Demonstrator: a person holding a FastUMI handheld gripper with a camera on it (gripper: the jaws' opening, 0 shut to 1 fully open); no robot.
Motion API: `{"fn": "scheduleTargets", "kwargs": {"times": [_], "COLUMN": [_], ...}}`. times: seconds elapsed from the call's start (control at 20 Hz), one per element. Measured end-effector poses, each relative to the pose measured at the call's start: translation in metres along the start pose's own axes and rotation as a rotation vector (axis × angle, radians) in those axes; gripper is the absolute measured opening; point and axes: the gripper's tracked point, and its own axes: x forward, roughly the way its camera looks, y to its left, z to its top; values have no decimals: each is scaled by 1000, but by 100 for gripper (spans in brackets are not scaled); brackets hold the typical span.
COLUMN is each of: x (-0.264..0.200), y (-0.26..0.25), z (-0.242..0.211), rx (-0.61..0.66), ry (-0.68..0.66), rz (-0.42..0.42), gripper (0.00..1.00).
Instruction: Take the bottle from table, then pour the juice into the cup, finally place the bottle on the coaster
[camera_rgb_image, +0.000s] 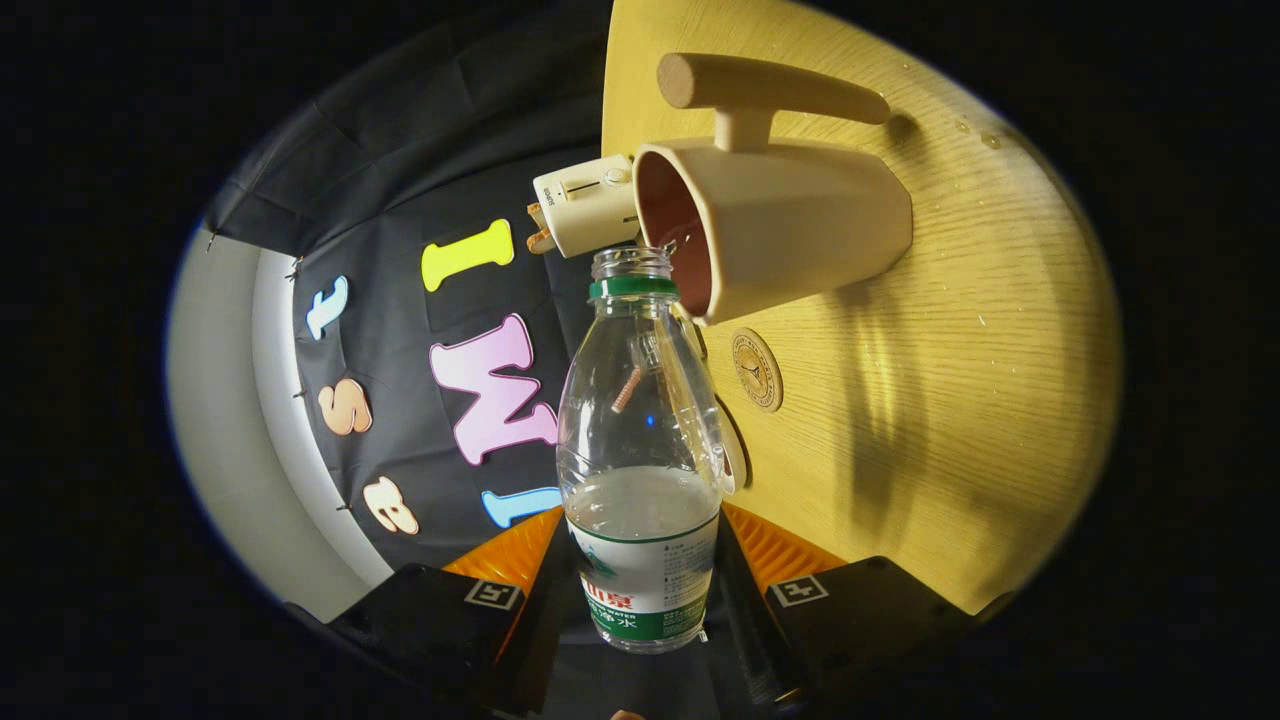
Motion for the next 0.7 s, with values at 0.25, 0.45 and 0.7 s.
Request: {"fn": "scheduleTargets", "kwargs": {"times": [0.25, 0.45, 0.7], "x": [0, 2, 0], "y": [2, 4, 5], "z": [0, 1, -2], "rx": [18, 33, 53], "ry": [-3, -10, -11], "rz": [1, 3, 8], "gripper": [75, 75, 75]}}
